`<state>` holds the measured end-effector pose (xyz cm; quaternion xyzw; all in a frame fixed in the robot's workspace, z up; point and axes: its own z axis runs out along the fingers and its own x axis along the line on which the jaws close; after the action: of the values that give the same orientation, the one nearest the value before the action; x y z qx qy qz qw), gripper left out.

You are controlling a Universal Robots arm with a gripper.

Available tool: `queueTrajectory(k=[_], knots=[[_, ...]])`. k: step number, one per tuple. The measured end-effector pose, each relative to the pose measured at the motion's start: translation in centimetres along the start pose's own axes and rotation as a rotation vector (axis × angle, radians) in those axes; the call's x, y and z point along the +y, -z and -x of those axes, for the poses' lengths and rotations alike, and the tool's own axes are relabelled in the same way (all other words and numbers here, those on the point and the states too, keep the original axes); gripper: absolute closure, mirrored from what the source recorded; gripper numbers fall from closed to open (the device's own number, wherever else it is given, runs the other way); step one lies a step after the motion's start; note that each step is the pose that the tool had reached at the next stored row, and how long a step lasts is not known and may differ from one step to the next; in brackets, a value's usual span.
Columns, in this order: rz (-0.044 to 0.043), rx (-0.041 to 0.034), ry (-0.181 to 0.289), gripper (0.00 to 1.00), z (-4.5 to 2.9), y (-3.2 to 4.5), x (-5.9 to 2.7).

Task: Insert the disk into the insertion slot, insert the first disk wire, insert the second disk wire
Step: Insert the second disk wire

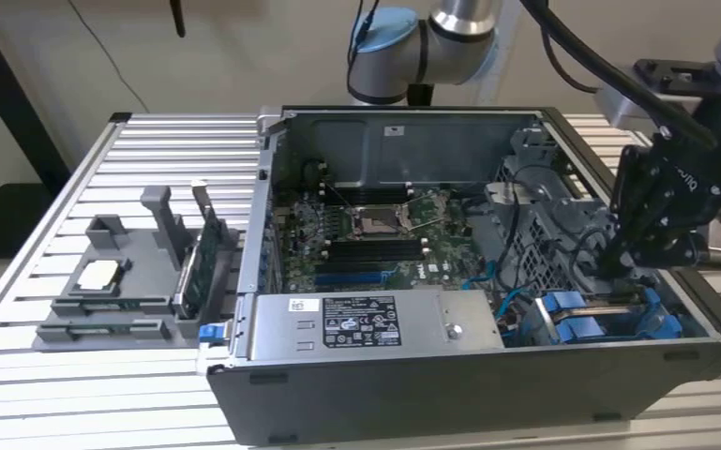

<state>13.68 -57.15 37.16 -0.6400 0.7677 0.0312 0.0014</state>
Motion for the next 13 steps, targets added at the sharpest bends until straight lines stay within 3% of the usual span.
queueTrajectory(k=[4, 6, 10, 13], knots=[[-0.0209, -0.0039, 0.001, 0.84, -0.13, -0.28, -0.03], [-0.0312, -0.0108, 0.003, 0.84, -0.22, -0.40, -0.06], [-0.0356, -0.0352, 0.005, 0.84, -0.39, -0.52, -0.10], [-0.0354, -0.0361, 0.005, 0.84, -0.39, -0.52, -0.09]])
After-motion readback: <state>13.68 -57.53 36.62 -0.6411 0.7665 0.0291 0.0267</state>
